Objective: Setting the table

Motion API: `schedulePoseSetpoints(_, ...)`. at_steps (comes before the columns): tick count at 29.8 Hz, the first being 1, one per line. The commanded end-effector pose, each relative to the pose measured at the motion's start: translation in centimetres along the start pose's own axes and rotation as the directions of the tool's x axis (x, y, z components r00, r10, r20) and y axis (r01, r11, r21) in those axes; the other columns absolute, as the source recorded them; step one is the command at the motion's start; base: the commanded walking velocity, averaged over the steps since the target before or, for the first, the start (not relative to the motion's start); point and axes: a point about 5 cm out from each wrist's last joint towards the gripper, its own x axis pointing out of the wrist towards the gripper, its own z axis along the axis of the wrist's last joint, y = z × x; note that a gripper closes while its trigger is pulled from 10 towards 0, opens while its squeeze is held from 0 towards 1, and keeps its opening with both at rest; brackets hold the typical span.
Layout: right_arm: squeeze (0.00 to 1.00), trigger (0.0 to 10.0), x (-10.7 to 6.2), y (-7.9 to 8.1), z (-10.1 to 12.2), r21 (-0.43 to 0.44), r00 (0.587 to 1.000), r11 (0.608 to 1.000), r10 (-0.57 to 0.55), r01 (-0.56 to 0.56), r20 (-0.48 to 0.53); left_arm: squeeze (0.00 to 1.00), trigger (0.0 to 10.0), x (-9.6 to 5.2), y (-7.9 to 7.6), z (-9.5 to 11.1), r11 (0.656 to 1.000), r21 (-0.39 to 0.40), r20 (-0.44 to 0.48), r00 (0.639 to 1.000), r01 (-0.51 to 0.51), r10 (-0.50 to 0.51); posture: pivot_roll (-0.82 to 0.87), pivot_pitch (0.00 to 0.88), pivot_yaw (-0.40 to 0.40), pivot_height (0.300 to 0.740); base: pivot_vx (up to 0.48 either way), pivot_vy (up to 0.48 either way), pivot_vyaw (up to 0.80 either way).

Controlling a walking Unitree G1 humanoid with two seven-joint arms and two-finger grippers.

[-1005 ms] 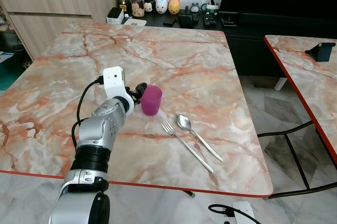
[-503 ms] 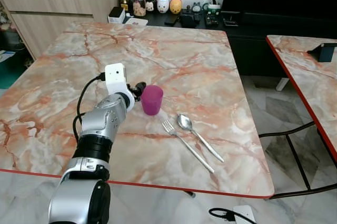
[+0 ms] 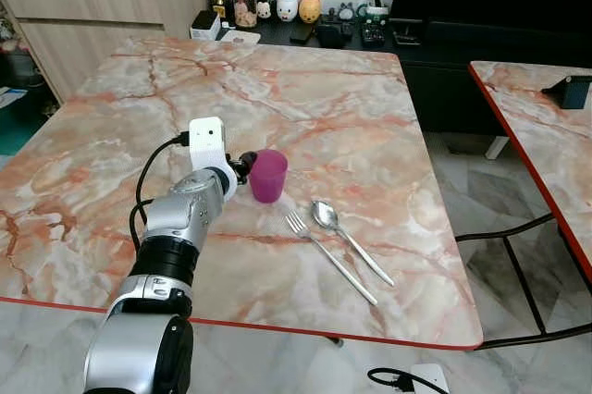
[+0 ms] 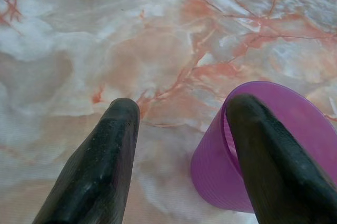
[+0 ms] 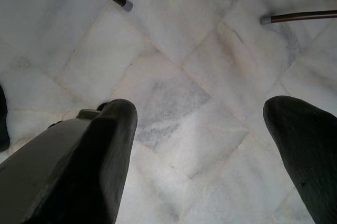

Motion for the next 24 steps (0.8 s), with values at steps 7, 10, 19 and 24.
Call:
schedulePoseSetpoints(7,0.0,10.0,0.0,-0.3,-0.2,0.014,1.0,1.0,-0.007,0.007,-0.01,0.0,10.0,0.1,-1.0,0.9,0.999,0.019,0.022,0.999,0.034,-0.034,0.0,0.0,-0.044,0.74,0.0,0.0,0.0)
schedulePoseSetpoints(10,0.0,10.0,0.0,-0.3,-0.2,0.015,1.0,1.0,-0.006,0.007,-0.01,0.0,10.0,0.1,-1.1,0.9,0.999,0.035,0.019,0.999,0.042,-0.042,-0.01,0.0,-0.043,0.74,0.0,0.0,0.0)
schedulePoseSetpoints(19,0.0,10.0,0.0,-0.3,-0.1,0.018,1.0,1.0,-0.007,0.007,-0.01,0.0,10.0,0.1,-1.8,0.7,0.994,0.083,0.009,0.997,0.069,-0.07,-0.01,0.0,-0.043,0.74,0.0,0.0,0.0)
schedulePoseSetpoints(24,0.0,10.0,0.0,-0.2,0.0,0.019,1.0,1.0,-0.007,0.007,-0.006,0.0,10.0,0.1,-2.0,0.5,0.991,0.104,0.0,0.997,0.08,-0.08,-0.01,0.0,-0.043,0.74,0.0,0.0,0.0)
